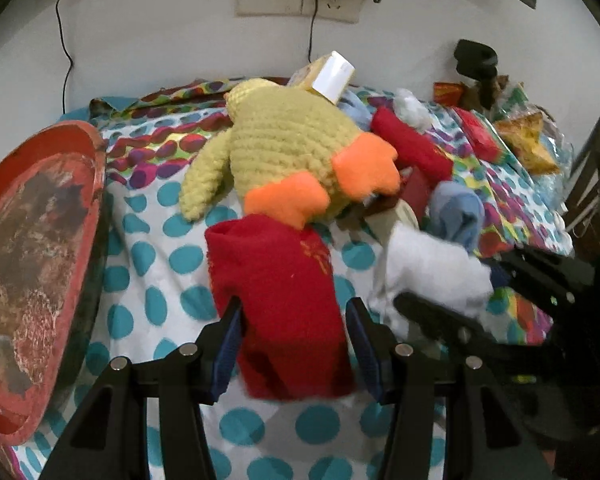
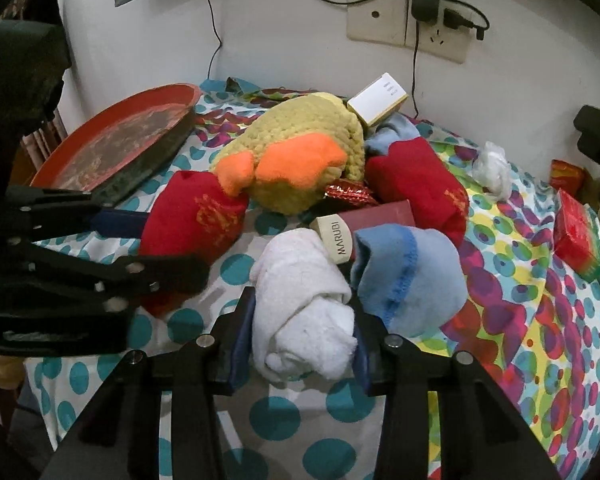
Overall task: Organize objects
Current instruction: 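Grasp the red sock with the left gripper and lift it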
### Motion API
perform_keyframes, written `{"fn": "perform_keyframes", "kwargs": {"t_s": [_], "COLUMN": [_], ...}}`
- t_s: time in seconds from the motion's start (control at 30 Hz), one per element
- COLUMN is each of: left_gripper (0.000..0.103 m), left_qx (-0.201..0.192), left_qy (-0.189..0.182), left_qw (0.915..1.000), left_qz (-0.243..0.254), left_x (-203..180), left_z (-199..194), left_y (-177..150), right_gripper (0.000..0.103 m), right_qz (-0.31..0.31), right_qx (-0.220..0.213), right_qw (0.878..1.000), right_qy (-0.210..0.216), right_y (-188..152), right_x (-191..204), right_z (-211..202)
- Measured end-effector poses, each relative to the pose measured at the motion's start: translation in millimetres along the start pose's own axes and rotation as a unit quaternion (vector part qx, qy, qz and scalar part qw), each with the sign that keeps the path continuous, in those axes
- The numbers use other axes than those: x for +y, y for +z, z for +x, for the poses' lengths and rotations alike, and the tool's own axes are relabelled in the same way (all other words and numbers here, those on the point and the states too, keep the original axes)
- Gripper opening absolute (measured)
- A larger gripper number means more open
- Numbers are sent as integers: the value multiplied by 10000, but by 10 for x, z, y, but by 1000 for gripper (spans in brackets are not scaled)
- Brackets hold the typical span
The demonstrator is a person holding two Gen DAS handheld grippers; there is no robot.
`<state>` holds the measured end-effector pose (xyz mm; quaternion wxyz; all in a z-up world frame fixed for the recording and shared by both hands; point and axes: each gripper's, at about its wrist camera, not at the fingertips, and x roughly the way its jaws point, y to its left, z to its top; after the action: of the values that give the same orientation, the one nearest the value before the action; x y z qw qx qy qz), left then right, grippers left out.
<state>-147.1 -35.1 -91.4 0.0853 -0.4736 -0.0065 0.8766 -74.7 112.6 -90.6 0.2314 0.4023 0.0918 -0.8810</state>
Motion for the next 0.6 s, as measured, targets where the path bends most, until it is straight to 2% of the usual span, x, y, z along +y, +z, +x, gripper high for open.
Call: {"fn": "perform_keyframes", "kwargs": {"t_s": [0.13, 0.43, 0.6], "left_gripper": [53, 53, 44], "left_qx": [-97, -128, -117], "left_qy": [206, 392, 555], "left_qw": [9997, 9991, 9984], "left_qz": [41, -71, -85], "left_x": [25, 124, 125], "left_z": [68, 149, 150], "left_y": [44, 41, 29], "right_gripper": [40, 42, 42], "right_qz": [53, 87, 94], "right_qx": [21, 57, 76], "right_qw": [10000, 9999, 9999], "right_qy": [31, 51, 53], "right_y": [5, 6, -2], "right_x": [-23, -15, -3], "right_z": [17, 37, 35]}}
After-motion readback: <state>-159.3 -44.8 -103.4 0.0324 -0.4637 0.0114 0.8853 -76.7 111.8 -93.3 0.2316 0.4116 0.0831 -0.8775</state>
